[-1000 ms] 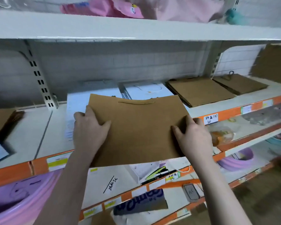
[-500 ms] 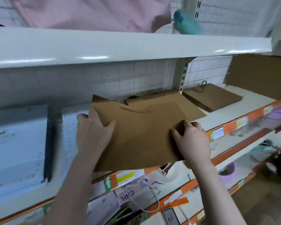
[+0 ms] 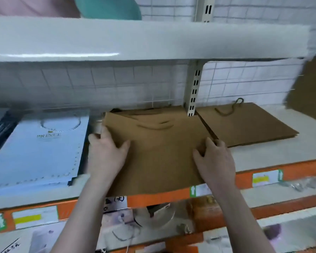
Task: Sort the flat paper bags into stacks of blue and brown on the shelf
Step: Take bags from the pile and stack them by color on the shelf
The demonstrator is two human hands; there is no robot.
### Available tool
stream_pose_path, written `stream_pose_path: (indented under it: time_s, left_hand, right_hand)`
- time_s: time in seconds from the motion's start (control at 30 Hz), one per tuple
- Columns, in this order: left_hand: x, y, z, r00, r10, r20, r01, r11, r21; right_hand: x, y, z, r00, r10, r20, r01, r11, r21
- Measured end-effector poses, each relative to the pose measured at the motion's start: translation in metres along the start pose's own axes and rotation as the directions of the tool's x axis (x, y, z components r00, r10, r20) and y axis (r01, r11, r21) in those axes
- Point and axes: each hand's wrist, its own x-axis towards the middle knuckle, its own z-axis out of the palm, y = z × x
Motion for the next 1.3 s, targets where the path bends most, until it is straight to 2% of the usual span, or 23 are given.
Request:
stream_pose_path:
  time_s: [0.17, 0.43, 1.03, 1.3]
  left_hand:
    - [-0.006, 0.008, 0.013, 0.994, -0.091, -0.062, 0.095, 0.993, 0.071]
    - [0.010, 0.004, 0.031, 0.987, -0.128, -0.094, 0.141, 0.980, 0.141]
    - [0.082, -0.016, 0.050, 0.987, -0.146, 0.061, 0.130, 0.969, 0.210]
    - [0.089, -0.012, 0.050, 0.989, -0.136, 0.060, 0.115, 0.957, 0.265]
  right_hand:
    - [0.021, 0.016, 0.003, 0.993, -0.095, 0.063, 0.095, 0.995, 0.007]
    - [0.044, 0.019, 0.017, 0.972, -0.190, 0.140, 0.185, 0.982, 0.046]
    - [0.092, -0.018, 0.054, 0.964, -0.185, 0.190, 0.201, 0.978, -0.065]
    - [0.102, -0.027, 0.056, 0.965, -0.155, 0.211, 0.169, 0.984, -0.053]
